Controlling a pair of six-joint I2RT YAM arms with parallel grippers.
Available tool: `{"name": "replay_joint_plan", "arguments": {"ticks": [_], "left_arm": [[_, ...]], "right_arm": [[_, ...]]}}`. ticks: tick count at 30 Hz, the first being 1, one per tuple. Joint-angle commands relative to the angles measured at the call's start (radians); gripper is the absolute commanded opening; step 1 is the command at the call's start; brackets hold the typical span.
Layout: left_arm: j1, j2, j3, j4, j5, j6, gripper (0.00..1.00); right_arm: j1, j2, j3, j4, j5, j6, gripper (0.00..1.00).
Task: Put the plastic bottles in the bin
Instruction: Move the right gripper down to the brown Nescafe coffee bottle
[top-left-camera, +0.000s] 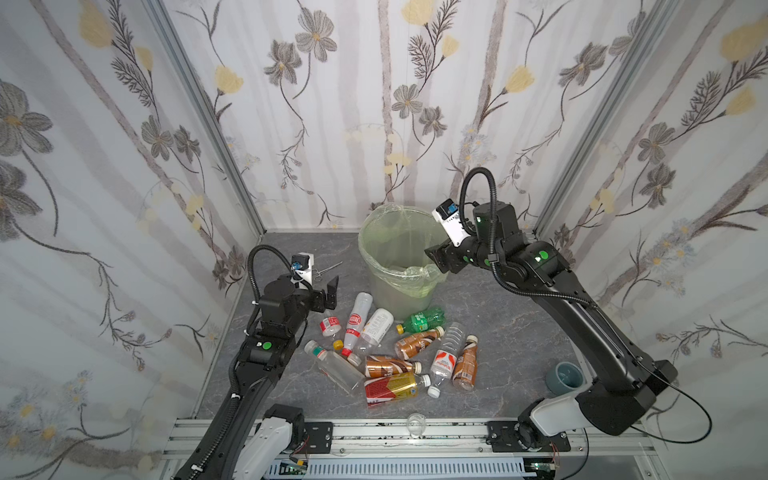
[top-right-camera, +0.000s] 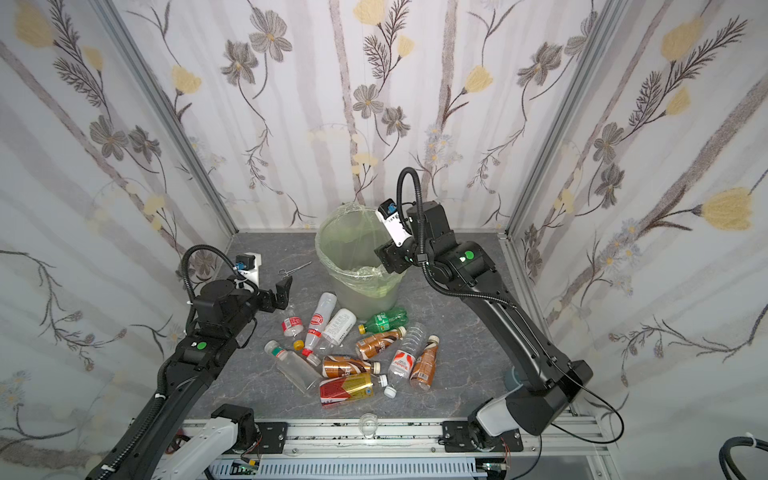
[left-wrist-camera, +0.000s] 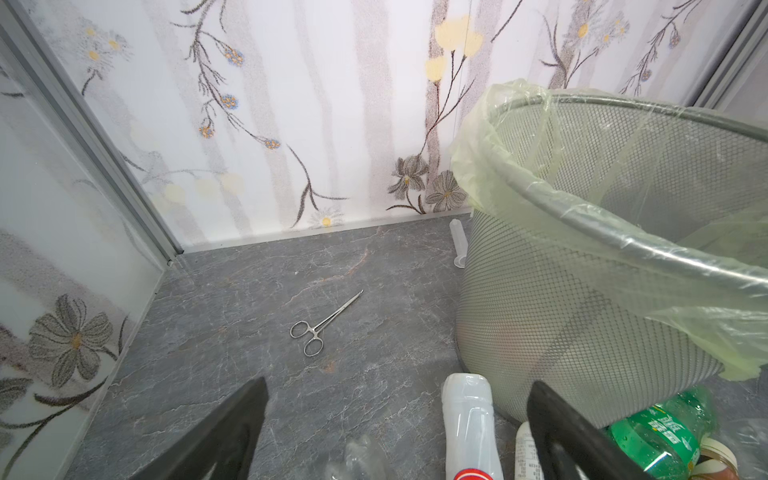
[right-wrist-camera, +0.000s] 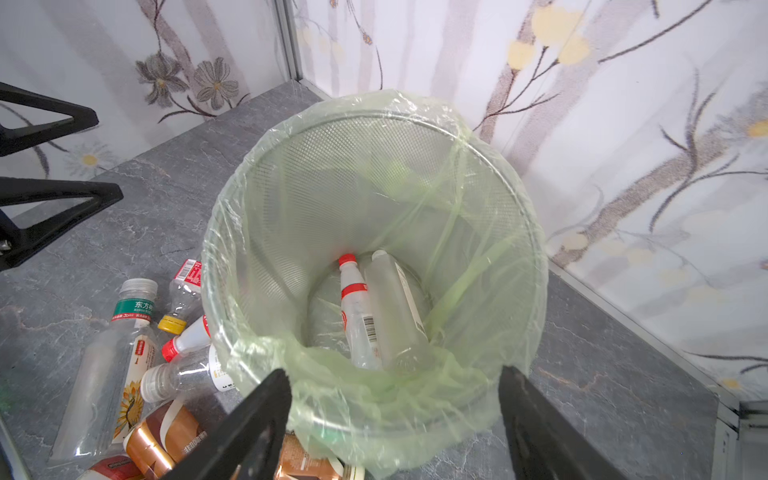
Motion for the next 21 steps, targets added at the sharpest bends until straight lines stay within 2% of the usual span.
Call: {"name": "replay_joint_plan", "arguments": {"ticks": [1,5,13,21], "left_arm": [[0.003,0.001,0.001,0.025,-0.010,-0.012,1.00],[0.003,0.004,0.002,0.025,-0.010,-0.014,1.00],[0.003,0.000,0.000,0.025,-0.016,-0.018,1.00],[0.003,-0.001,0.001,0.025,-0.009,-0.025,1.00]], "right_arm": [[-0.008,-0.097,-0.119,0.126,0.082,0.090,0.82],[-0.031,-0.185,-0.252,0.143,0.104,0.162,0.83],[-0.069,-0.218,-0.412,0.070,0.188,0.352,0.80],[-0.074,-0.268,-0.596,0.045,0.158,0.460,0.79]]}}
